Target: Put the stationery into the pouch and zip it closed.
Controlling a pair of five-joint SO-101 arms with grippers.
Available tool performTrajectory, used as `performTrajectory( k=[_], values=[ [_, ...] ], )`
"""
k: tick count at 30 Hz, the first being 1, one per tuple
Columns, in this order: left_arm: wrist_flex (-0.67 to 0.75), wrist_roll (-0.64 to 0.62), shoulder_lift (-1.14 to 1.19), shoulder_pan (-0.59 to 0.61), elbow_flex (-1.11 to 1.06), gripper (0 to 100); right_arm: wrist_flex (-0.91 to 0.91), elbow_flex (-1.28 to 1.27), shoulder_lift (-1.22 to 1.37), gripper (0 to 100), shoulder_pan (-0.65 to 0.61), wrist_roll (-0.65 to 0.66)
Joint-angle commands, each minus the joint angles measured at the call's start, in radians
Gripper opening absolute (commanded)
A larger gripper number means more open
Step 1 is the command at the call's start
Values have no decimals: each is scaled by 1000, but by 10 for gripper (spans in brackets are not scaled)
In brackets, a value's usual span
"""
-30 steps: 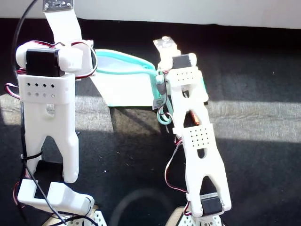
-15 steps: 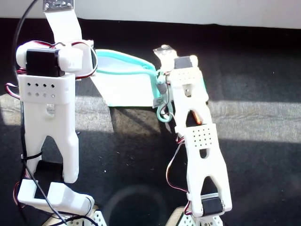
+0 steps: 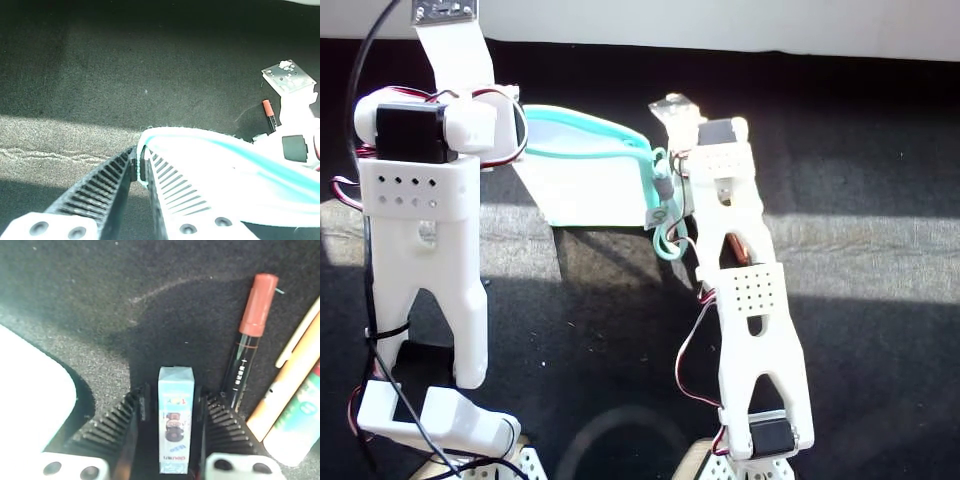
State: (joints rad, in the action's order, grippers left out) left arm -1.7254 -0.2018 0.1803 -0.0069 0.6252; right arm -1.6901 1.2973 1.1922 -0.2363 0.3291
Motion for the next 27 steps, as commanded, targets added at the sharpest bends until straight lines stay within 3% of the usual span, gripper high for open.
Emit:
performTrajectory(
  k=[1, 5, 11, 15, 20, 27],
  values=[
    [-35, 8, 35, 1, -61, 9, 47, 1, -51, 146, 10, -9],
    [-35, 8, 35, 1, -61, 9, 74, 1, -44, 4, 12, -5],
    [-35, 8, 35, 2, -61, 9, 5, 18, 4, 5, 27, 43],
    [-35, 8, 35, 2, -62, 9, -76, 183, -67, 5, 50, 37],
    [-35, 8, 35, -1, -62, 9, -76, 384, -214, 5, 94, -110],
    [-35, 8, 35, -1, -62, 9, -76, 414, -473, 5, 58, -201]
  ],
)
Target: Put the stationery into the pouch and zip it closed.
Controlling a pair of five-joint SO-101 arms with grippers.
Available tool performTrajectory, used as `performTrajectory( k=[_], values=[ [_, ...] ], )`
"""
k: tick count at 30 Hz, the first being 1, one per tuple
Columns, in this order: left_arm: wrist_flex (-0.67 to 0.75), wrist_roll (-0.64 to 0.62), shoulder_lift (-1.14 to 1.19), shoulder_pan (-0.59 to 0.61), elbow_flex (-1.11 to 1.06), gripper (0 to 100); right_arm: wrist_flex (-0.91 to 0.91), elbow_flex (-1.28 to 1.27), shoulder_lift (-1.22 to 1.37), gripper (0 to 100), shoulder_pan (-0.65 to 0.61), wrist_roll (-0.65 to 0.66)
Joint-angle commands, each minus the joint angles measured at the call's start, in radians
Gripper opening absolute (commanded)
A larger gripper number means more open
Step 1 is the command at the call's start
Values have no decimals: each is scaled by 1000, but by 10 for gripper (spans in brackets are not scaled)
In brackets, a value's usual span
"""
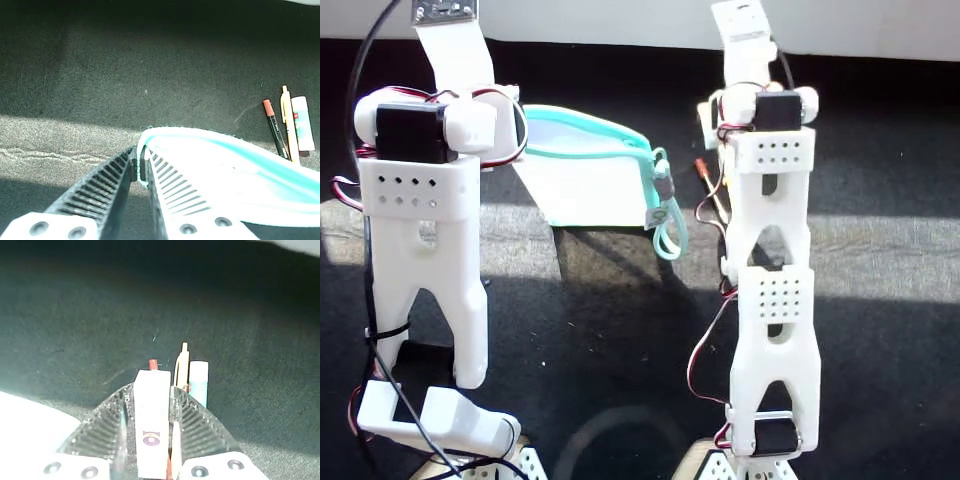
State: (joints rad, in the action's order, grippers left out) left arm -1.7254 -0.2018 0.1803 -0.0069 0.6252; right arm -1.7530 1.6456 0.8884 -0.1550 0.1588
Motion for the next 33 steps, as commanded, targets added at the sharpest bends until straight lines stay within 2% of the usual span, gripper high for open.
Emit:
performTrajectory(
  k=[1, 10, 16, 21, 33],
  values=[
    [-35, 8, 35, -1, -62, 9, -12, 65, -209, 5, -44, -32],
    [-35, 8, 35, -1, -62, 9, 5, 65, -433, 5, -268, -29],
    [-35, 5, 35, -1, -56, 9, 136, 61, -473, 5, -397, -31],
    [-34, 3, 35, -18, -56, 9, 157, 56, -473, 5, -530, -31],
    [-35, 2, 33, -28, -54, 9, 137, 31, -352, 5, -545, -31]
  ],
)
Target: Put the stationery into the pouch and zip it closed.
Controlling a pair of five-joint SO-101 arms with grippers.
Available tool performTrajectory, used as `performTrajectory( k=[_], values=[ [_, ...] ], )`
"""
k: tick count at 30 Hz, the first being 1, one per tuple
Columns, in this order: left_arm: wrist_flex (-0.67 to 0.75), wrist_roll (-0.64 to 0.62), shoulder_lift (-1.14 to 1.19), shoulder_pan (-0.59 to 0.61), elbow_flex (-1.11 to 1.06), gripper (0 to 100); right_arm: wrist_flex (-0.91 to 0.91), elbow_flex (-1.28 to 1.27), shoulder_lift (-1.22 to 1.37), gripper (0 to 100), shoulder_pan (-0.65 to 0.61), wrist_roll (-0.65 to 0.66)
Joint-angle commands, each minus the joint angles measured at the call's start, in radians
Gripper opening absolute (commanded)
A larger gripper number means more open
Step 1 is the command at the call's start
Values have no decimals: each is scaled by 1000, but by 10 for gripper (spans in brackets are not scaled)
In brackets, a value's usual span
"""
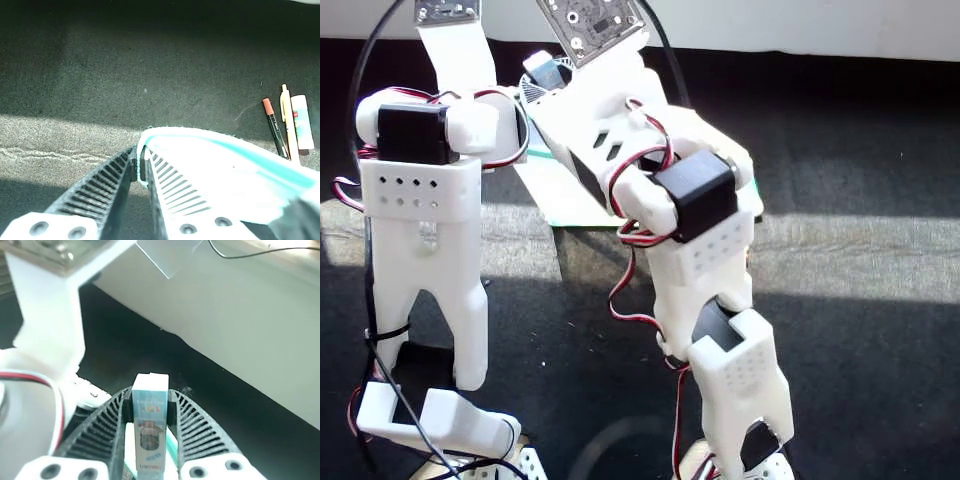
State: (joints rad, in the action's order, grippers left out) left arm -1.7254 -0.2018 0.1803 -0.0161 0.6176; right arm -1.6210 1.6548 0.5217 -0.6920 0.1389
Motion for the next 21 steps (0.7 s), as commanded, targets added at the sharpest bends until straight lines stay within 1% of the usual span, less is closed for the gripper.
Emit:
performTrajectory(
  k=[1, 8, 15, 21],
  values=[
    [-35, 2, 33, -18, -47, 9, 5, 22, 28, 5, 4, -11],
    [-35, 2, -39, 10, -53, 9, 2, 22, 114, 6, 110, -12],
    [-35, 2, -90, 10, -54, 9, 12, 22, 216, 6, 197, -12],
    [-35, 2, -96, -2, -48, 9, 65, 22, 294, 6, 263, -12]
  ],
)
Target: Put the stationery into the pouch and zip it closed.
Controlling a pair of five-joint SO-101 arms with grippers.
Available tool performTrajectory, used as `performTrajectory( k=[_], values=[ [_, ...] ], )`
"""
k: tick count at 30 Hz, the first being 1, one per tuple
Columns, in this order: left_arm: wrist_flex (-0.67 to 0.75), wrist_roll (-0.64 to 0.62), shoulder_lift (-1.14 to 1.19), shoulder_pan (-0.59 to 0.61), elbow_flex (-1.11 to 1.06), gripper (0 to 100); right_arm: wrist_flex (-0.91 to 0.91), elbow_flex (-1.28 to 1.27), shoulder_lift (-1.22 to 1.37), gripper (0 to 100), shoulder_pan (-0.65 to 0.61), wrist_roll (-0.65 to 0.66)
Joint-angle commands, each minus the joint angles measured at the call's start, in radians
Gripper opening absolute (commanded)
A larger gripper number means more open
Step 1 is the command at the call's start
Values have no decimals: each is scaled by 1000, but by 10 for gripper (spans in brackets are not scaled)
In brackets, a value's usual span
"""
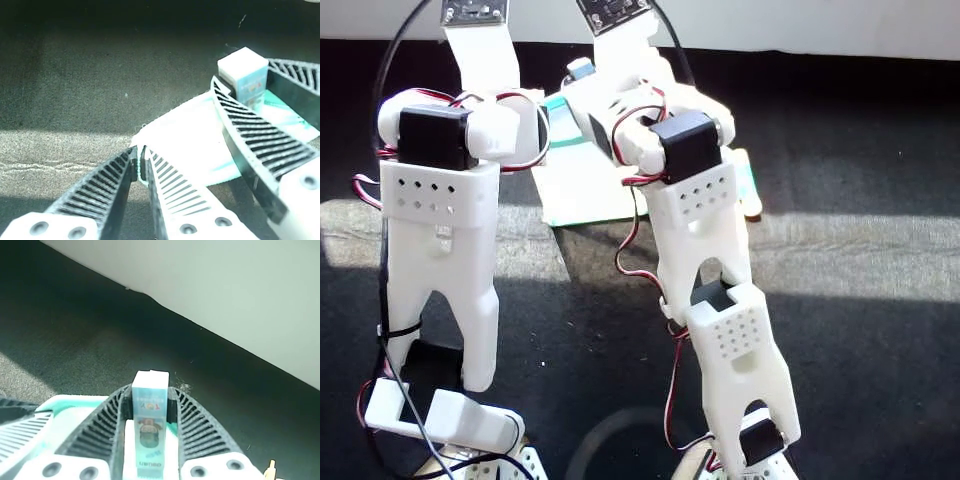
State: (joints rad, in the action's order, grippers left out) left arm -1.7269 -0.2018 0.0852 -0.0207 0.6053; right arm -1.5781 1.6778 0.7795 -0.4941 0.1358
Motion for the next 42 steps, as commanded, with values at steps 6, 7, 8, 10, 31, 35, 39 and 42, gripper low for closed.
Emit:
performTrajectory(
  k=[6, 7, 8, 10, 31, 35, 39, 42],
  values=[
    [-26, 5, 30, -4, -38, 10, -82, 39, 21, 6, 22, -8],
    [-26, 5, 42, -2, -35, 10, -99, 61, 18, 6, 10, -5],
    [-26, 5, 56, -2, -28, 10, -114, 77, 18, 6, 2, -5],
    [-32, 3, 88, -2, -8, 10, -156, 90, 8, 6, -2, -3],
    [-34, 6, 117, -2, 12, 10, -180, 90, -216, 163, 28, -6],
    [-34, 8, 117, -2, 8, 10, -180, 88, -381, 163, 182, -9],
    [-34, 8, 117, 2, 8, 9, -180, 81, -403, 163, 383, -80],
    [-34, 8, 110, 33, 12, 9, -180, -21, -318, 163, 472, -123]
  ],
)
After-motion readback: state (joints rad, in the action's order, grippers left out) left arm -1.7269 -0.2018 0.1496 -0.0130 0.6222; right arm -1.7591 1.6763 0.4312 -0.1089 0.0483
